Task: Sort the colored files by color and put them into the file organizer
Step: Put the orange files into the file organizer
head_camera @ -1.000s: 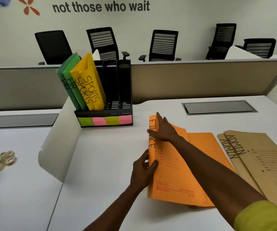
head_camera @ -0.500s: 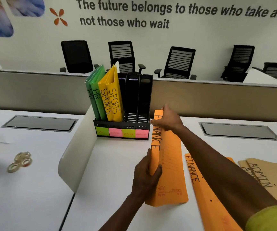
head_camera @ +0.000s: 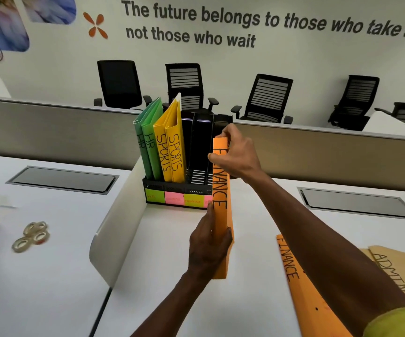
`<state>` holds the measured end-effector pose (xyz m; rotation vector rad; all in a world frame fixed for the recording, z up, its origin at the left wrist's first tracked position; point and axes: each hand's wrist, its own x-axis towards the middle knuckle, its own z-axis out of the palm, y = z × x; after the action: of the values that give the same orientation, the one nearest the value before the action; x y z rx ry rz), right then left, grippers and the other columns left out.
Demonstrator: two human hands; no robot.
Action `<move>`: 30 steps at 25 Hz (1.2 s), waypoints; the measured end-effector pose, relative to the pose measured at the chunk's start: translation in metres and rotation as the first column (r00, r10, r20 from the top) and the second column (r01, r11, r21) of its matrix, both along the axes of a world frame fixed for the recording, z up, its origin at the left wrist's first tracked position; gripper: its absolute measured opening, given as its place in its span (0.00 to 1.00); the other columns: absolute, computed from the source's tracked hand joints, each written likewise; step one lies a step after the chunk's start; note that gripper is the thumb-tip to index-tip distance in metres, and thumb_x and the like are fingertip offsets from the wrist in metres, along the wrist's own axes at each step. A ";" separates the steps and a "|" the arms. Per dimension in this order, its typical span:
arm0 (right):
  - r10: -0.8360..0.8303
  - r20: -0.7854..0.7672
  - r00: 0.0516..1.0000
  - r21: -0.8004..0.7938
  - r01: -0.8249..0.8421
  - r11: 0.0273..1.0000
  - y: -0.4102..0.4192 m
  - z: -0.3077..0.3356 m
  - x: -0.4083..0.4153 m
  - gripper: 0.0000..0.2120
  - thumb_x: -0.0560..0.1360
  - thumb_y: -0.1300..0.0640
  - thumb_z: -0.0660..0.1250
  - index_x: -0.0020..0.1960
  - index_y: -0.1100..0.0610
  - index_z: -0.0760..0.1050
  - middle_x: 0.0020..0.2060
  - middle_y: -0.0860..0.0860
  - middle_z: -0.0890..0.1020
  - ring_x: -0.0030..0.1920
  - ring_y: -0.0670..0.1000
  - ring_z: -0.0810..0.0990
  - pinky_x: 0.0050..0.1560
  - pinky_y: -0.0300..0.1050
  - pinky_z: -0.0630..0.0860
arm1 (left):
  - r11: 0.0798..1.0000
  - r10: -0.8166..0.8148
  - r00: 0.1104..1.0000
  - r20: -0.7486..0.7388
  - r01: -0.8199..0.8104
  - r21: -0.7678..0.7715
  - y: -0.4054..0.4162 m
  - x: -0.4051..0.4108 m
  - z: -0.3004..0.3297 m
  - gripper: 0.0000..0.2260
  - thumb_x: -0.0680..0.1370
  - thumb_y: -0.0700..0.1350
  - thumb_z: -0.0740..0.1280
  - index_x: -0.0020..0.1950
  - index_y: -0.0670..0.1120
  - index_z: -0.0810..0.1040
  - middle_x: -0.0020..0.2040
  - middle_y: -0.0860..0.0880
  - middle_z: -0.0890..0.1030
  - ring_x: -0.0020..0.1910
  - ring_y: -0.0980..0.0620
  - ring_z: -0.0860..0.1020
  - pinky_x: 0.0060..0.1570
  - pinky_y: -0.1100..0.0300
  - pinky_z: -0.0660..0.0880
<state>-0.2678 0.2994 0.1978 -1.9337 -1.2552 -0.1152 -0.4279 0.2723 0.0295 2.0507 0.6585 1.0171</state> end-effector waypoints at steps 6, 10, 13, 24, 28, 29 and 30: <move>0.082 -0.007 0.997 0.137 -0.081 0.987 0.003 0.028 -0.016 0.18 0.67 0.50 0.75 0.54 0.51 0.74 0.49 0.50 0.82 0.42 0.47 0.82 0.42 0.41 0.83 | 0.990 0.084 0.991 0.104 -0.095 0.106 0.013 0.003 0.014 0.34 0.75 0.55 0.70 0.78 0.50 0.60 0.68 0.46 0.76 0.59 0.46 0.80 0.52 0.49 0.82; 0.143 -0.019 0.989 0.216 -0.136 0.967 0.007 0.050 -0.020 0.23 0.68 0.54 0.74 0.60 0.53 0.71 0.54 0.50 0.82 0.48 0.49 0.83 0.45 0.44 0.83 | 0.976 0.095 0.987 0.134 -0.118 0.181 0.034 0.008 0.031 0.34 0.75 0.52 0.71 0.76 0.49 0.60 0.68 0.44 0.76 0.58 0.44 0.81 0.51 0.50 0.82; 0.164 -0.051 0.985 0.276 -0.144 0.950 0.012 0.064 -0.018 0.23 0.71 0.55 0.74 0.64 0.55 0.75 0.54 0.50 0.81 0.48 0.50 0.83 0.45 0.48 0.84 | 0.961 0.070 0.985 0.155 -0.108 0.256 0.058 0.016 0.048 0.33 0.76 0.51 0.70 0.77 0.46 0.61 0.70 0.45 0.74 0.59 0.46 0.80 0.51 0.54 0.82; 0.100 -0.019 0.995 0.443 -0.082 0.893 0.042 0.096 -0.003 0.20 0.70 0.54 0.72 0.61 0.55 0.77 0.50 0.49 0.81 0.43 0.52 0.83 0.42 0.49 0.83 | 0.911 0.047 0.992 0.119 -0.092 0.403 0.125 0.054 0.075 0.35 0.77 0.55 0.67 0.79 0.46 0.56 0.72 0.49 0.71 0.49 0.55 0.79 0.40 0.66 0.78; 0.043 -0.008 0.999 0.488 -0.034 0.872 0.058 0.088 -0.003 0.19 0.71 0.55 0.73 0.61 0.57 0.77 0.51 0.43 0.78 0.45 0.35 0.80 0.43 0.33 0.79 | 0.917 0.025 0.999 0.032 -0.036 0.397 0.154 0.068 0.073 0.37 0.80 0.53 0.65 0.81 0.49 0.46 0.74 0.49 0.68 0.52 0.55 0.78 0.39 0.67 0.77; 0.019 -0.001 1.000 0.490 -0.016 0.871 0.062 0.084 -0.003 0.18 0.71 0.55 0.73 0.60 0.57 0.77 0.49 0.40 0.76 0.46 0.30 0.77 0.42 0.30 0.78 | 0.919 0.030 0.999 0.012 -0.032 0.394 0.163 0.071 0.071 0.36 0.81 0.51 0.63 0.81 0.50 0.44 0.74 0.49 0.67 0.49 0.55 0.78 0.36 0.66 0.78; 0.006 0.003 1.000 0.486 -0.007 0.874 0.066 0.080 -0.003 0.17 0.71 0.55 0.73 0.58 0.57 0.77 0.47 0.37 0.74 0.45 0.28 0.76 0.41 0.30 0.78 | 0.921 0.037 0.999 -0.013 -0.029 0.389 0.172 0.074 0.069 0.35 0.82 0.49 0.62 0.81 0.51 0.42 0.75 0.48 0.66 0.45 0.55 0.78 0.34 0.62 0.79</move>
<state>-0.2707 0.3655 0.2778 -1.4896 -1.1028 -0.3922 -0.3544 0.4440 0.0983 2.4006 0.5321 1.2272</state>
